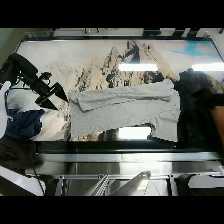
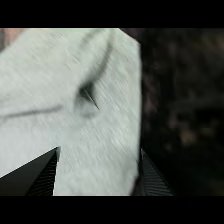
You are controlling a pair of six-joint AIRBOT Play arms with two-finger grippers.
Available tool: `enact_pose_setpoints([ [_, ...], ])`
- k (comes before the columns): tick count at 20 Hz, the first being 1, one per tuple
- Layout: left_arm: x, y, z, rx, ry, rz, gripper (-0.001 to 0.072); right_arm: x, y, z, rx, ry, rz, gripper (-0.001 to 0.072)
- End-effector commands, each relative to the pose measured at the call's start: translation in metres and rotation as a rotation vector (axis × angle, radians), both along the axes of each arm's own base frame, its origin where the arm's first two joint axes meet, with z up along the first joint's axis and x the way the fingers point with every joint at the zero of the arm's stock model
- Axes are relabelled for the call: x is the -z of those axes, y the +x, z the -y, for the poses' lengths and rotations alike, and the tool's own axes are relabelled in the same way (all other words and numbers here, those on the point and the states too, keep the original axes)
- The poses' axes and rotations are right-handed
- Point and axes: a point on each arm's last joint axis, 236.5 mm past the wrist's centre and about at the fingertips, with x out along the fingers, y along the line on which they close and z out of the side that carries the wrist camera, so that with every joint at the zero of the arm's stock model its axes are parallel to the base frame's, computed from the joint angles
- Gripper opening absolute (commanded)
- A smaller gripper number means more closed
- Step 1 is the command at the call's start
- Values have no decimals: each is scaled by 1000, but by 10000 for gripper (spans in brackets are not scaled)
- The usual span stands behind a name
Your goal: Fold the shirts.
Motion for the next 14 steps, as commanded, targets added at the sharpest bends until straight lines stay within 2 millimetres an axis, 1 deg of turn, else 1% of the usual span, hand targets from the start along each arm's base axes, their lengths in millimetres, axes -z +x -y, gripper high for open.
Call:
enact_pose_setpoints([
  [1, 13, -57, -2, 44, 19, -26, 714, 23, -51, 2, 26, 58, -178, 580],
  [3, 20, -83, 3, 72, -3, -34, 714, 43, -68, -17, 23, 97, -236, 579],
  [4, 22, -93, 4, 79, -9, -36, 714, 51, -73, -26, 16, 109, -259, 579],
  [6, 26, -106, 6, 72, -5, -25, 714, 63, -83, -47, -17, 129, -299, 578],
  [9, 32, -122, 9, 70, 0, -4, 714, 69, -86, -81, -105, 133, -331, 572],
  [12, 43, -135, 11, 50, 11, 11, 704, 67, -83, -108, -178, 132, -331, 568],
  [14, 53, -134, 18, 21, -7, 45, 703, 65, -82, -118, -204, 138, -320, 351],
])
